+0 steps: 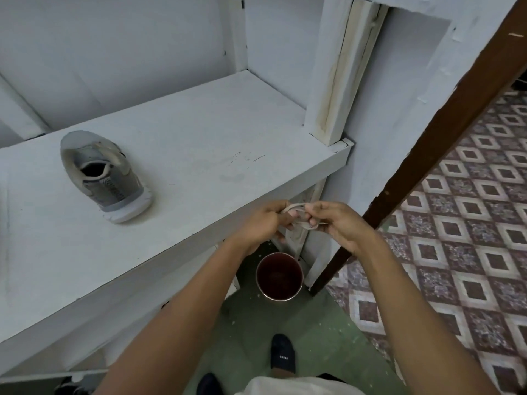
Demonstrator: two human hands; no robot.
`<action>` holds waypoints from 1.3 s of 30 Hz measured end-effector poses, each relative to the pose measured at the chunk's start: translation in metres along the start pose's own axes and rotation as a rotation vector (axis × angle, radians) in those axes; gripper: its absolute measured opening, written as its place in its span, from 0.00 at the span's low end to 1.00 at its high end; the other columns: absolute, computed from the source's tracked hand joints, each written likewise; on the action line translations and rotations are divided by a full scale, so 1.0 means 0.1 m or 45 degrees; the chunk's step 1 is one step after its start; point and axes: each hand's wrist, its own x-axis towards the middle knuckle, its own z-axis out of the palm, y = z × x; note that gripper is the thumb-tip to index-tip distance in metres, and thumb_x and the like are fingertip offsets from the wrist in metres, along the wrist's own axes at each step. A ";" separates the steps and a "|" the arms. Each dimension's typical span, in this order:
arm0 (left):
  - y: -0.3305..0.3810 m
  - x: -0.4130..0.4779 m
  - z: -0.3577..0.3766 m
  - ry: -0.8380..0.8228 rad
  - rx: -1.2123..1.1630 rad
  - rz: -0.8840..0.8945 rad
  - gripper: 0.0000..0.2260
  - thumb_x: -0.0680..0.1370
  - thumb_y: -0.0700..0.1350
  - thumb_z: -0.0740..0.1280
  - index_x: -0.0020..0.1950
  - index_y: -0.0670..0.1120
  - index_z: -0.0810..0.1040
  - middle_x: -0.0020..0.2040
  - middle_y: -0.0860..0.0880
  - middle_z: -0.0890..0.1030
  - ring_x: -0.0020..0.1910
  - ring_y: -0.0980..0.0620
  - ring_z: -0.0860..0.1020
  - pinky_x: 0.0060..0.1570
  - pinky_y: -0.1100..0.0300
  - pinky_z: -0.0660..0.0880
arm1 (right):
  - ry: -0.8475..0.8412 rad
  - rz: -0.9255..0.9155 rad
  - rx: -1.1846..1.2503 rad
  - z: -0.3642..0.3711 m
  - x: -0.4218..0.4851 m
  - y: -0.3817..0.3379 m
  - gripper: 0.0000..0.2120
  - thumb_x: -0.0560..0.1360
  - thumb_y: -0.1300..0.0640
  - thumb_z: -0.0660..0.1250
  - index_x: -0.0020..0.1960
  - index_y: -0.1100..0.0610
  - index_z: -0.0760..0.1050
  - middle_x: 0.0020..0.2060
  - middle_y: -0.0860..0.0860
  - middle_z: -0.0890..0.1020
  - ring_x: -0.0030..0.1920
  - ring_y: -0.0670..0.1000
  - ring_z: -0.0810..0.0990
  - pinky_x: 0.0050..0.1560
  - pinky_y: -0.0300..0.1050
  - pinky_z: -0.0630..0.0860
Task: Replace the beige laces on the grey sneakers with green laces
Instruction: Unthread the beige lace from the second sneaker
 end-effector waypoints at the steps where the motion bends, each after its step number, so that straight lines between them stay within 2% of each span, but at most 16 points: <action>1: -0.01 0.01 0.00 -0.010 0.018 -0.013 0.08 0.83 0.40 0.61 0.55 0.39 0.78 0.47 0.42 0.78 0.44 0.51 0.77 0.41 0.54 0.76 | -0.007 0.017 -0.030 -0.04 0.01 0.02 0.07 0.76 0.59 0.66 0.44 0.62 0.77 0.32 0.52 0.77 0.33 0.45 0.76 0.45 0.41 0.73; 3: -0.05 0.04 0.00 -0.036 0.008 -0.042 0.10 0.83 0.40 0.61 0.59 0.36 0.76 0.47 0.41 0.78 0.44 0.49 0.77 0.39 0.56 0.77 | -0.058 0.057 0.001 -0.09 0.04 0.05 0.07 0.76 0.59 0.65 0.43 0.62 0.77 0.32 0.52 0.77 0.33 0.46 0.75 0.44 0.42 0.72; 5: -0.06 0.07 0.01 -0.014 -0.040 -0.078 0.08 0.83 0.39 0.61 0.57 0.37 0.76 0.45 0.42 0.78 0.41 0.49 0.77 0.37 0.58 0.77 | -0.050 0.074 0.005 -0.10 0.08 0.06 0.08 0.79 0.59 0.63 0.45 0.61 0.78 0.31 0.51 0.78 0.34 0.46 0.76 0.43 0.42 0.73; 9: -0.11 0.17 0.06 0.166 -0.058 -0.168 0.05 0.83 0.40 0.62 0.48 0.43 0.75 0.40 0.44 0.79 0.34 0.53 0.78 0.33 0.62 0.77 | 0.101 0.104 0.029 -0.03 0.15 0.18 0.08 0.81 0.62 0.62 0.49 0.60 0.80 0.35 0.52 0.83 0.36 0.47 0.81 0.39 0.40 0.79; 11: -0.17 0.24 0.08 0.233 -0.029 -0.204 0.05 0.82 0.41 0.64 0.47 0.43 0.77 0.40 0.43 0.80 0.32 0.55 0.78 0.32 0.64 0.77 | 0.197 0.147 0.027 -0.02 0.20 0.26 0.07 0.80 0.63 0.63 0.52 0.62 0.80 0.39 0.55 0.84 0.38 0.49 0.83 0.40 0.41 0.81; 13: -0.21 0.28 0.11 0.268 0.020 -0.255 0.04 0.82 0.41 0.64 0.48 0.43 0.77 0.42 0.43 0.80 0.33 0.54 0.79 0.35 0.62 0.80 | 0.279 0.202 0.002 -0.03 0.25 0.32 0.10 0.80 0.63 0.65 0.58 0.66 0.78 0.43 0.58 0.85 0.41 0.52 0.85 0.45 0.45 0.82; 14: -0.23 0.29 0.12 0.266 0.087 -0.282 0.03 0.82 0.41 0.64 0.50 0.44 0.77 0.43 0.44 0.80 0.36 0.53 0.79 0.38 0.60 0.81 | 0.312 0.245 -0.066 -0.04 0.27 0.34 0.11 0.80 0.62 0.65 0.60 0.66 0.77 0.46 0.59 0.85 0.44 0.54 0.85 0.49 0.47 0.82; 16: -0.21 0.28 0.12 0.209 0.371 -0.327 0.03 0.81 0.43 0.65 0.53 0.45 0.74 0.47 0.46 0.78 0.43 0.50 0.78 0.44 0.56 0.80 | 0.360 0.343 -0.413 -0.07 0.28 0.36 0.13 0.80 0.58 0.65 0.61 0.63 0.76 0.50 0.58 0.82 0.51 0.57 0.83 0.57 0.53 0.80; 17: -0.19 0.28 0.11 0.174 0.525 -0.351 0.04 0.81 0.43 0.65 0.54 0.46 0.71 0.47 0.47 0.76 0.44 0.49 0.76 0.42 0.57 0.78 | 0.363 0.388 -0.640 -0.09 0.28 0.35 0.13 0.80 0.56 0.64 0.62 0.61 0.76 0.47 0.55 0.80 0.50 0.56 0.80 0.56 0.53 0.80; 18: -0.17 0.28 0.10 0.140 0.640 -0.373 0.04 0.81 0.44 0.65 0.53 0.47 0.70 0.46 0.48 0.74 0.44 0.50 0.75 0.39 0.60 0.75 | 0.356 0.417 -0.818 -0.11 0.27 0.33 0.13 0.79 0.55 0.64 0.62 0.59 0.75 0.45 0.53 0.78 0.48 0.55 0.79 0.50 0.51 0.81; 20: -0.09 0.27 0.05 0.098 0.817 -0.393 0.08 0.81 0.43 0.64 0.43 0.48 0.69 0.41 0.50 0.72 0.38 0.54 0.72 0.35 0.64 0.68 | 0.362 0.432 -0.931 -0.13 0.28 0.27 0.14 0.78 0.56 0.63 0.61 0.59 0.75 0.47 0.54 0.79 0.45 0.53 0.79 0.41 0.45 0.80; 22: 0.00 0.28 -0.01 0.072 0.942 -0.372 0.08 0.81 0.44 0.63 0.43 0.43 0.76 0.41 0.45 0.78 0.36 0.53 0.74 0.36 0.62 0.72 | 0.404 0.372 -0.890 -0.10 0.30 0.19 0.12 0.78 0.58 0.62 0.56 0.62 0.79 0.48 0.58 0.83 0.41 0.52 0.80 0.41 0.45 0.79; 24: 0.13 0.26 -0.07 0.118 0.922 -0.309 0.11 0.81 0.43 0.63 0.54 0.38 0.80 0.48 0.40 0.82 0.41 0.48 0.79 0.46 0.55 0.78 | 0.435 0.258 -0.793 -0.03 0.31 0.05 0.09 0.78 0.59 0.62 0.48 0.61 0.80 0.43 0.57 0.84 0.37 0.51 0.80 0.38 0.44 0.78; 26: 0.28 0.23 -0.16 0.220 0.820 -0.214 0.10 0.80 0.41 0.63 0.56 0.38 0.81 0.52 0.42 0.83 0.47 0.47 0.82 0.52 0.52 0.80 | 0.418 0.108 -0.709 0.07 0.30 -0.13 0.09 0.78 0.60 0.62 0.44 0.59 0.80 0.39 0.55 0.84 0.36 0.51 0.80 0.36 0.44 0.77; 33: 0.77 -0.12 -0.66 0.619 0.487 -0.041 0.09 0.78 0.37 0.62 0.48 0.44 0.81 0.44 0.47 0.84 0.42 0.51 0.84 0.45 0.55 0.82 | 0.288 -0.242 -0.621 0.55 0.28 -0.77 0.10 0.77 0.60 0.61 0.46 0.60 0.81 0.39 0.53 0.84 0.35 0.49 0.80 0.34 0.39 0.77; 39: 0.88 -0.84 -1.27 0.995 0.349 0.053 0.09 0.78 0.37 0.61 0.47 0.44 0.81 0.43 0.47 0.84 0.39 0.52 0.83 0.42 0.57 0.81 | 0.006 -0.395 -0.624 1.39 0.43 -1.06 0.09 0.76 0.59 0.63 0.44 0.58 0.82 0.37 0.51 0.85 0.34 0.47 0.82 0.36 0.40 0.79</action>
